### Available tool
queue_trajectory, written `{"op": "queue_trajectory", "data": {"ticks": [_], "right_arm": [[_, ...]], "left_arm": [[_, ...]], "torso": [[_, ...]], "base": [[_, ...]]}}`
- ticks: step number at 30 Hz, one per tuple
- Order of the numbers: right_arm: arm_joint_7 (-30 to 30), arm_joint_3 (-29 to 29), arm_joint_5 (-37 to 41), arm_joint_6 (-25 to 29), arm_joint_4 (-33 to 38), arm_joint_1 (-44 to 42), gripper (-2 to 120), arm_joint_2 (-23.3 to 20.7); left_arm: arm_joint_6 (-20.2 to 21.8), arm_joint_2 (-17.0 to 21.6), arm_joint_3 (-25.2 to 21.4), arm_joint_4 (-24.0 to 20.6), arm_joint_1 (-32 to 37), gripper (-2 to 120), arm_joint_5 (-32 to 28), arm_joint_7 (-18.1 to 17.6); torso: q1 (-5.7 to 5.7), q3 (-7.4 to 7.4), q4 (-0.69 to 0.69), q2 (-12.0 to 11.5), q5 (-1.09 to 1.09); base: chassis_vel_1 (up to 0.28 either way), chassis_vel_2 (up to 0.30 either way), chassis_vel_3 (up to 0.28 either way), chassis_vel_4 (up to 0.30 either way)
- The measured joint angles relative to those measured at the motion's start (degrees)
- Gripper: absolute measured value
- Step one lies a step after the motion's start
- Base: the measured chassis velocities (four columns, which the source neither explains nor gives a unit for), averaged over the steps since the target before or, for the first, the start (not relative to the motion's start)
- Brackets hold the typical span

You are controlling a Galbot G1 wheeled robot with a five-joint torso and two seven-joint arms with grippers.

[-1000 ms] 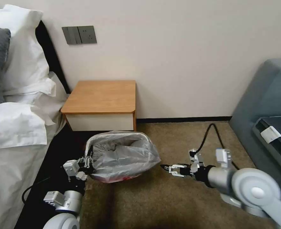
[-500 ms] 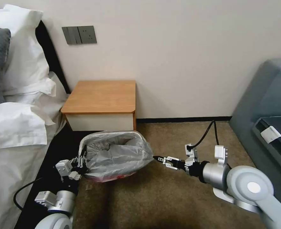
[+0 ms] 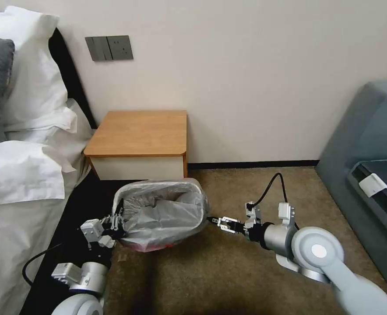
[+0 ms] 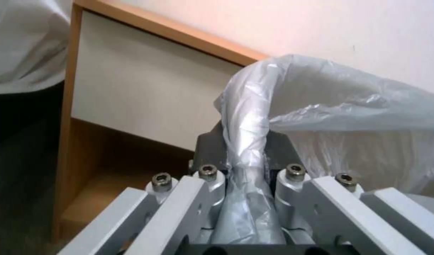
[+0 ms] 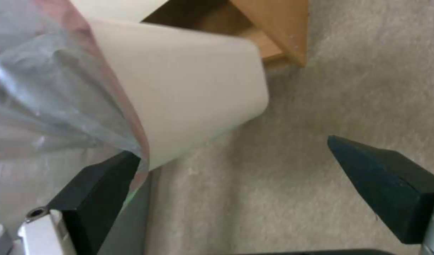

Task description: Pick up the garbage bag from the table and place it over the trash can.

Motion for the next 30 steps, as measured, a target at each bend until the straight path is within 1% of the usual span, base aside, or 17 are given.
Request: {"op": "queue_trajectory", "data": {"ticks": [2,4,6,11,14,15,16,18,20,22,24,26,27,28,30], "right_arm": [[-0.4,-1.5,-2.1,-0.1,-2.6,1.7,100,1.3],[-0.7,-1.9,-2.8,-0.2,-3.4,2.2,100,1.8],[-1.5,-3.0,-5.4,-0.2,-5.2,3.3,100,2.9],[-1.6,-2.8,-6.6,-0.2,-5.1,3.2,100,3.2],[-2.0,-1.9,-6.8,-0.3,-3.8,1.9,100,2.3],[-3.4,-0.9,-8.6,-0.6,-2.4,0.1,100,0.8],[-3.4,-0.9,-8.6,-0.6,-2.4,0.1,100,0.8],[-8.0,0.3,-14.4,-0.3,-0.4,-2.9,100,-1.5],[-10.9,1.7,-18.6,0.7,1.5,-5.1,100,-3.4],[-11.4,2.2,-19.2,1.1,2.4,-5.6,100,-3.9],[-11.7,3.1,-20.1,2.4,4.9,-6.2,100,-5.1],[-11.7,3.2,-20.2,2.4,5.0,-6.2,100,-5.1],[-11.4,3.8,-20.6,3.1,7.0,-5.9,100,-6.3],[-11.4,4.4,-20.8,5.2,8.9,-5.1,100,-7.4],[-11.5,4.5,-20.7,5.8,9.5,-4.8,100,-7.7]], "left_arm": [[0.0,-0.1,0.0,-0.4,0.3,9,0.1,0.0],[0.0,-0.1,0.0,-0.6,0.4,9,0.1,0.0],[0.1,-0.1,0.0,-1.0,0.5,9,-0.1,0.0],[0.2,-0.3,0.0,-1.0,0.5,9,-0.2,-0.7],[0.2,-0.3,-0.1,-0.9,0.4,9,-0.3,-1.1],[0.5,-0.3,-0.2,-0.7,0.1,9,-0.5,-1.8],[0.5,-0.3,-0.2,-0.7,0.1,9,-0.5,-1.8],[1.5,-0.3,-0.5,-0.4,-0.7,9,-1.0,-3.6],[2.1,-0.2,-0.9,0.0,-1.5,9,-1.2,-5.3],[2.3,-0.2,-0.9,0.1,-1.7,9,-1.3,-5.7],[2.7,-0.1,-0.8,0.3,-2.2,9,-1.5,-6.5],[2.7,-0.1,-0.8,0.3,-2.2,9,-1.5,-6.5],[3.1,0.0,-0.8,0.3,-2.2,9,-1.8,-6.6],[3.4,0.0,-0.7,0.1,-2.1,9,-1.7,-6.6],[3.4,0.0,-0.7,0.0,-2.0,9,-1.6,-6.6]], "torso": [[0.00,0.00,0.01,0.0,0.00],[0.00,0.00,0.01,0.0,0.00],[0.00,0.00,0.01,0.0,0.01],[0.00,0.00,0.02,0.0,0.01],[0.00,0.00,0.01,0.0,0.01],[0.00,0.00,0.00,0.0,0.00],[0.00,0.00,0.00,0.0,0.00],[0.00,0.00,-0.01,0.0,0.01],[0.00,0.00,-0.01,0.0,0.00],[0.00,0.00,-0.01,0.0,0.01],[0.00,0.00,-0.01,0.0,0.00],[0.00,0.00,-0.01,0.0,0.00],[0.00,0.00,0.00,0.0,0.00],[0.00,0.00,0.00,0.0,0.01],[0.00,0.00,0.00,0.0,0.01]], "base": [[0.000,0.000,0.000,0.000],[0.000,0.000,0.000,0.000],[0.000,0.000,0.000,0.000],[0.000,0.000,0.000,0.000],[0.000,0.000,0.000,0.000],[0.000,0.000,0.000,0.000],[0.000,0.000,0.000,0.000],[0.000,0.000,0.000,0.000],[0.000,0.000,0.000,0.000],[0.000,0.000,0.000,0.000],[0.000,0.000,0.000,0.000],[0.000,0.000,0.000,0.000],[0.000,0.000,0.000,0.000],[0.000,0.000,0.000,0.000],[0.000,0.000,0.000,0.000]]}}
